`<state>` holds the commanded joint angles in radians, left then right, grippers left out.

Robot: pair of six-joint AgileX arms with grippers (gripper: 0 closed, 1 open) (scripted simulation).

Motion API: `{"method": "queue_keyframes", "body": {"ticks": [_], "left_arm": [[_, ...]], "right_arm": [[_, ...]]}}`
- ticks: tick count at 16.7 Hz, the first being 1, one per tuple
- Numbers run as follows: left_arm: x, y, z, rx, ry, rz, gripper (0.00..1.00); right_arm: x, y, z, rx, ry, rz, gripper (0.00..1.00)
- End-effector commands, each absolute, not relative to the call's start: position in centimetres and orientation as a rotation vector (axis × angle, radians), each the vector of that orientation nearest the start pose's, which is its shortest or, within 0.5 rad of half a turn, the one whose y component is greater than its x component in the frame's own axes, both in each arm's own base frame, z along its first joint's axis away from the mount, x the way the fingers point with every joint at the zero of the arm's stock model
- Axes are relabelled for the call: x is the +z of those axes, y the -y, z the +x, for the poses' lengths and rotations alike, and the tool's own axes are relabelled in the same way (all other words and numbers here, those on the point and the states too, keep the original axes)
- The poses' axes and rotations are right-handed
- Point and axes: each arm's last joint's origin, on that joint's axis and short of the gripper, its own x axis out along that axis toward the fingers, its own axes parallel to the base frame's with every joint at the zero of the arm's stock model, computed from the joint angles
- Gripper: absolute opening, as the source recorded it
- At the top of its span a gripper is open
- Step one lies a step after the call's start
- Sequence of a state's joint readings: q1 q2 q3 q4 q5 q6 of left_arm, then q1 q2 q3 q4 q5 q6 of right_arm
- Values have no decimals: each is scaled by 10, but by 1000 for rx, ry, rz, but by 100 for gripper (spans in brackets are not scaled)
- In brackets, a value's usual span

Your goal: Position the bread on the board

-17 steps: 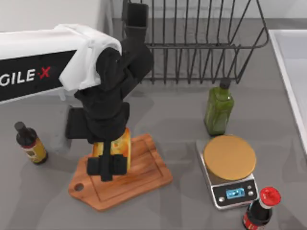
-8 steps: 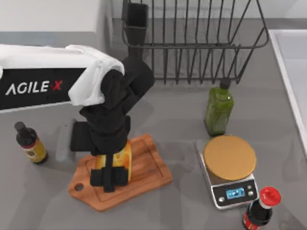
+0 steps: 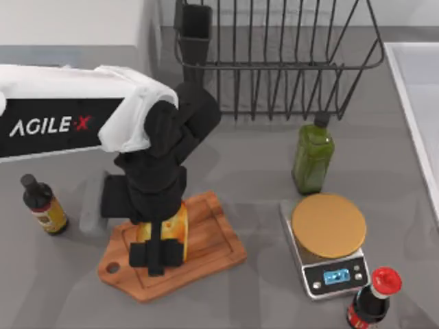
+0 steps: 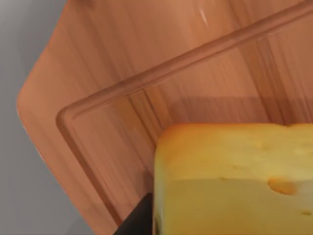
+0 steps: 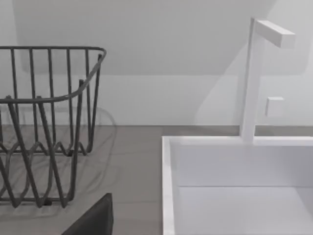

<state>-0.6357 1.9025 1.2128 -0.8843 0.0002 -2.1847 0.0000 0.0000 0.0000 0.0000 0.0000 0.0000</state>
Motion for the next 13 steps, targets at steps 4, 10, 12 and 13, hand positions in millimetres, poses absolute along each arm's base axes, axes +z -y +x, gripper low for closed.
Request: {"method": "queue_keyframes", "body": {"ticks": [4,10,12,13], "left_arm": [[141,199,274,1200,-1217,-1194,60],[141,199,274,1200,-1217,-1194,100],[141,199,274,1200,-1217,-1194,100],[141,199,274,1200,-1217,-1194,100]], "right_arm": [[160,1,106,0,0,0,100],[160,1,106,0,0,0,100],[160,1,106,0,0,0,100],[160,1,106,0,0,0,100]]}}
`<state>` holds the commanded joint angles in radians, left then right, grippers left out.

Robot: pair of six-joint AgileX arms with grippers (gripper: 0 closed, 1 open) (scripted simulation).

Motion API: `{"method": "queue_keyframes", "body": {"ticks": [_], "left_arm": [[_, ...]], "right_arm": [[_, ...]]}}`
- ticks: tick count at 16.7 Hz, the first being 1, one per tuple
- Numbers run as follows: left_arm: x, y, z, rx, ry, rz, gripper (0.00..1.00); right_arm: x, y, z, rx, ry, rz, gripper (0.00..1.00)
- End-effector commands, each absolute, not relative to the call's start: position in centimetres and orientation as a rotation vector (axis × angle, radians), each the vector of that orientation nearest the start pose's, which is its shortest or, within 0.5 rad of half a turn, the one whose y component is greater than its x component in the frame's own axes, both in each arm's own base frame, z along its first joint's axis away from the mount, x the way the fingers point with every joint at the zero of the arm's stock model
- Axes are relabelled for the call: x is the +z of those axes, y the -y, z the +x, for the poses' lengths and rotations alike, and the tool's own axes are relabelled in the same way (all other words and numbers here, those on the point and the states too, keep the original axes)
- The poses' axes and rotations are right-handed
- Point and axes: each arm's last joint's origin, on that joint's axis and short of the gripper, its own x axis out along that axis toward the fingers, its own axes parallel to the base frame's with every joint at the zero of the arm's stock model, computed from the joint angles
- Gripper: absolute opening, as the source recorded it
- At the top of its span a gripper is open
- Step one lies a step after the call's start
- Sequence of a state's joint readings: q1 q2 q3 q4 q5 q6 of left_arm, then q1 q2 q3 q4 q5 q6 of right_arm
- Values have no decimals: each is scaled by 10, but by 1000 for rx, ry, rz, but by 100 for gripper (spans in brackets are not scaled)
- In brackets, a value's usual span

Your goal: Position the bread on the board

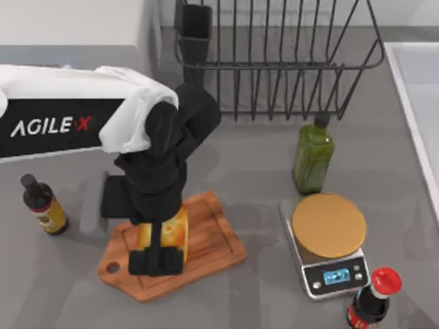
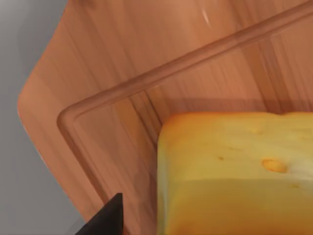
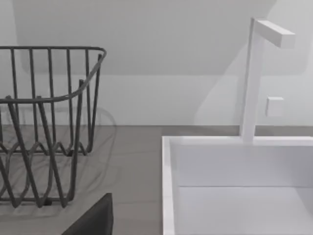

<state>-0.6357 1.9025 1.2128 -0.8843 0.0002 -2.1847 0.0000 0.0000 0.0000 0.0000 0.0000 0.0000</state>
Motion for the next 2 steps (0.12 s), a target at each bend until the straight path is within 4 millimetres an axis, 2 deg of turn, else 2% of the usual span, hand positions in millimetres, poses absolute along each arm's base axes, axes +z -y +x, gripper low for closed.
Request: {"method": "queue_keyframes", "body": {"ticks": [2], "left_arm": [[141,199,274,1200,-1217,-1194,100]], "right_arm": [[160,1,106,0,0,0,100]]}}
